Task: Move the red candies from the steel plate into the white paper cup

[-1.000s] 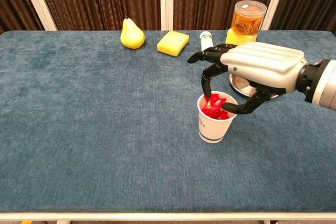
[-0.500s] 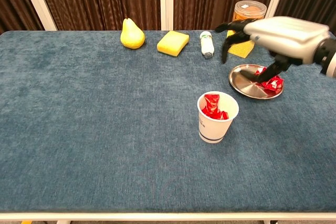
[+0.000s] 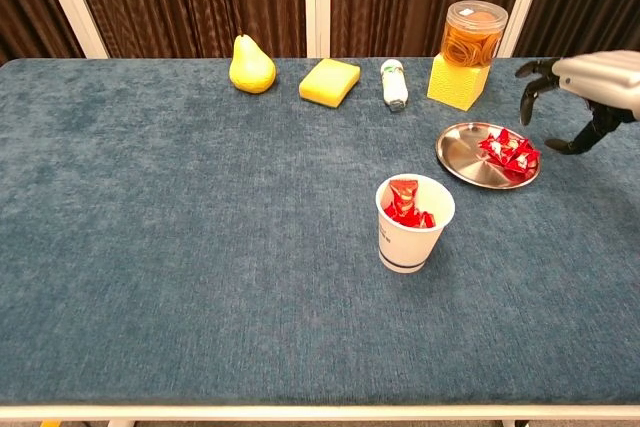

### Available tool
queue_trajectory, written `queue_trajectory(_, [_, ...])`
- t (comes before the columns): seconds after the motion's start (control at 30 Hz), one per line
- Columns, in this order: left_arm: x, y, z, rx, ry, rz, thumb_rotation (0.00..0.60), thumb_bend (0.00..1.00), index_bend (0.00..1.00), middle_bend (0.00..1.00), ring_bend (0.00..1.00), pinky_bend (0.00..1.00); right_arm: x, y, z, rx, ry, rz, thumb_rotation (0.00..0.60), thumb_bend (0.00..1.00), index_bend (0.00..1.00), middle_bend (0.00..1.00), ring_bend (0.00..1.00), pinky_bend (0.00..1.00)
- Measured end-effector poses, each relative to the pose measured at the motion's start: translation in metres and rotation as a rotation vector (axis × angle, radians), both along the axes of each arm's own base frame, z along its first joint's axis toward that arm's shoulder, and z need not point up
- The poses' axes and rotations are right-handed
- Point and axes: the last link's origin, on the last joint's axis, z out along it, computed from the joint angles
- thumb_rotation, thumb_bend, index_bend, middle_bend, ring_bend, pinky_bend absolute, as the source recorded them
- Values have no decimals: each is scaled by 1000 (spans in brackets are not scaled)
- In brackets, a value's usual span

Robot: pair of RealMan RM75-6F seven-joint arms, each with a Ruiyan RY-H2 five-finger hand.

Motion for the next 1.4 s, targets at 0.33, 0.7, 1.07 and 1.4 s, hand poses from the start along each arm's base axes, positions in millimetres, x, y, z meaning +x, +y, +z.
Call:
queue_trajectory(0.33, [-1, -3, 2, 3, 5, 14, 600, 158, 73, 43, 81, 147, -8, -11, -24, 24, 45, -30, 600, 305, 398, 40, 0, 0])
queue_trajectory(0.7, [-3, -4, 2, 4, 3, 22, 600, 158, 73, 43, 81, 147, -9, -22, -36, 23, 67, -44, 600, 305, 402, 41, 0, 0])
queue_trajectory(1.07, [-4, -4, 2, 5, 2, 25, 600, 158, 73, 43, 81, 147, -8, -22, -42, 40, 79, -41, 600, 305, 415, 42, 0, 0])
queue_trajectory(1.4, [-6, -6, 3, 10, 2, 29, 600, 157, 73, 43, 81, 147, -5, -25, -45, 38, 89, -37, 600, 329, 552, 89, 0, 0])
